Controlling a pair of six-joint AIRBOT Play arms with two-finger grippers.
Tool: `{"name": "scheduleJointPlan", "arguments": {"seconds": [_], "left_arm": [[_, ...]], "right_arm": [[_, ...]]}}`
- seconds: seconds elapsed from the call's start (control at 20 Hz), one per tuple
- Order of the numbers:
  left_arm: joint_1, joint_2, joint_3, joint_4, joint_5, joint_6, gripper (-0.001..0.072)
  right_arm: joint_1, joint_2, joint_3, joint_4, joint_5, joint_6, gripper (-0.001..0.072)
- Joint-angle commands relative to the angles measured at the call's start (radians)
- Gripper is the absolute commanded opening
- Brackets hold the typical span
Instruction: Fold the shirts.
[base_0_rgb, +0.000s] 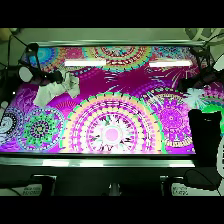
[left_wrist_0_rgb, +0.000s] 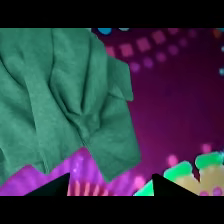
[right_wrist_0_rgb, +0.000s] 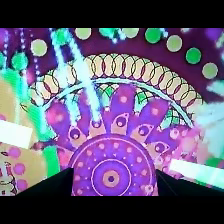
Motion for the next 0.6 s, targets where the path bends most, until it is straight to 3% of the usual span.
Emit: {"name": "scheduleJointPlan", "arguments": {"seconds": [0.0,0.1,0.25,0.4,0.45,0.5,0.55], "left_arm": [[0.127,-0.266,0.322,-0.033,-0.167,-0.063,0.0627],[0.163,-0.412,0.44,-0.124,-0.277,-0.061,0.0628],[0.158,-0.522,0.453,-0.243,-0.233,-0.026,0.0628],[0.133,-0.58,0.453,-0.243,-0.22,-0.028,0.0602],[0.132,-0.59,0.452,-0.241,-0.241,-0.028,0.0433],[0.135,-0.592,0.453,-0.242,-0.264,-0.028,0.0197],[0.139,-0.583,0.454,-0.242,-0.284,-0.027,0.0092]], "right_arm": [[0.0,0.0,0.0,0.006,-0.047,-0.003,0.0553],[0.0,0.0,0.0,0.005,-0.011,-0.006,0.0555],[0.0,0.0,0.0,0.006,0.023,-0.056,0.0557],[0.0,0.0,0.0,0.006,0.056,-0.057,0.0565],[0.0,0.0,0.0,0.006,0.065,-0.057,0.0564],[0.0,0.0,0.0,0.006,0.068,-0.057,0.0564],[0.0,0.0,0.0,0.006,0.066,-0.061,0.0563]]}}
